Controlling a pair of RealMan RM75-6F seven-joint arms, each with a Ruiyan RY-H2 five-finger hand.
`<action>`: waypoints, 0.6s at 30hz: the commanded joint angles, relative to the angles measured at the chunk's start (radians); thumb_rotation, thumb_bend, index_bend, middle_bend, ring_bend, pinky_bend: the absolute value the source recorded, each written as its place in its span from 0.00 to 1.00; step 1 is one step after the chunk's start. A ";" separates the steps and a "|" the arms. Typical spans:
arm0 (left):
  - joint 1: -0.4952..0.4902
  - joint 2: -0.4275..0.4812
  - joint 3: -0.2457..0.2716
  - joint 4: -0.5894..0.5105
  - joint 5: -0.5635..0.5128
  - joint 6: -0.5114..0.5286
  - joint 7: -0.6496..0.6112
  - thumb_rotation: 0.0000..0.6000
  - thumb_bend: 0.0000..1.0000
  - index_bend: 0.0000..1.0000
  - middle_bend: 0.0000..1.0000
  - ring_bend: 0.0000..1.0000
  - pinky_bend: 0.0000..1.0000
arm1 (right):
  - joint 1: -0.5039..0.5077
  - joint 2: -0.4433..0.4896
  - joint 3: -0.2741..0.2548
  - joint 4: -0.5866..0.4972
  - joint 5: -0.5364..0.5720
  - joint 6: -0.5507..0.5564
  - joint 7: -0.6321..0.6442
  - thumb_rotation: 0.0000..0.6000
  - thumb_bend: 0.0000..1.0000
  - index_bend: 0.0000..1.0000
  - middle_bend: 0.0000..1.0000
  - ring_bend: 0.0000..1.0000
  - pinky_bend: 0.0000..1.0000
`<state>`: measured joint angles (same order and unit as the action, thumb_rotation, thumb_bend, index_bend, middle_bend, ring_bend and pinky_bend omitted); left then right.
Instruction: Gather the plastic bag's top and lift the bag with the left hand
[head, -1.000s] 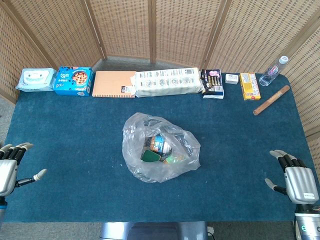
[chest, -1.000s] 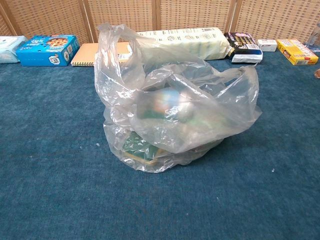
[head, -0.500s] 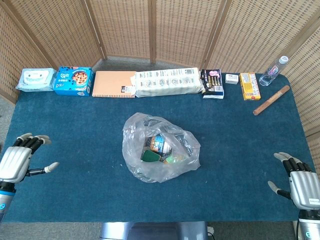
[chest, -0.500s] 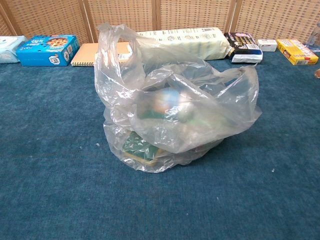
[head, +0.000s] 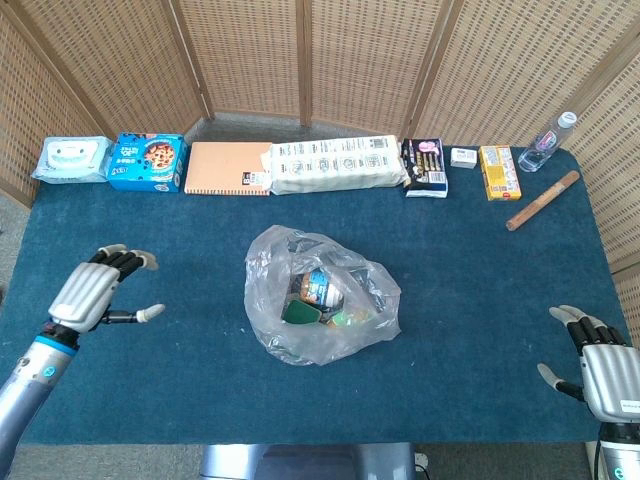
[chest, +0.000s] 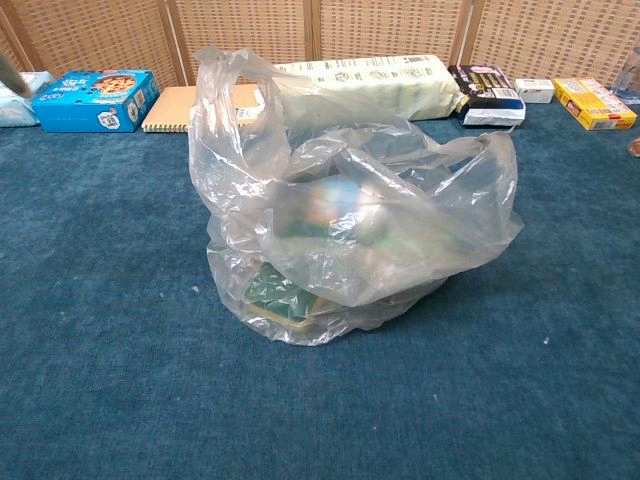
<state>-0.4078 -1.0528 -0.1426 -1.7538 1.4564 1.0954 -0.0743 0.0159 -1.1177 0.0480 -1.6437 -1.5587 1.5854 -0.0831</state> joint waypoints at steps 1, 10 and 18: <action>-0.054 -0.007 -0.021 -0.024 -0.026 -0.068 -0.039 0.00 0.07 0.32 0.29 0.29 0.17 | -0.002 -0.001 0.001 0.002 0.000 0.002 0.003 0.93 0.17 0.21 0.23 0.28 0.32; -0.196 -0.082 -0.061 -0.016 -0.097 -0.229 -0.081 0.00 0.07 0.32 0.29 0.29 0.18 | -0.007 -0.008 0.004 0.025 0.009 0.003 0.023 0.93 0.17 0.21 0.23 0.28 0.32; -0.302 -0.175 -0.091 0.015 -0.197 -0.307 -0.018 0.00 0.07 0.32 0.29 0.29 0.18 | -0.010 -0.019 0.006 0.055 0.012 0.003 0.051 0.94 0.17 0.21 0.23 0.28 0.32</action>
<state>-0.6934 -1.2107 -0.2256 -1.7469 1.2758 0.8004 -0.1073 0.0070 -1.1353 0.0535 -1.5903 -1.5472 1.5882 -0.0341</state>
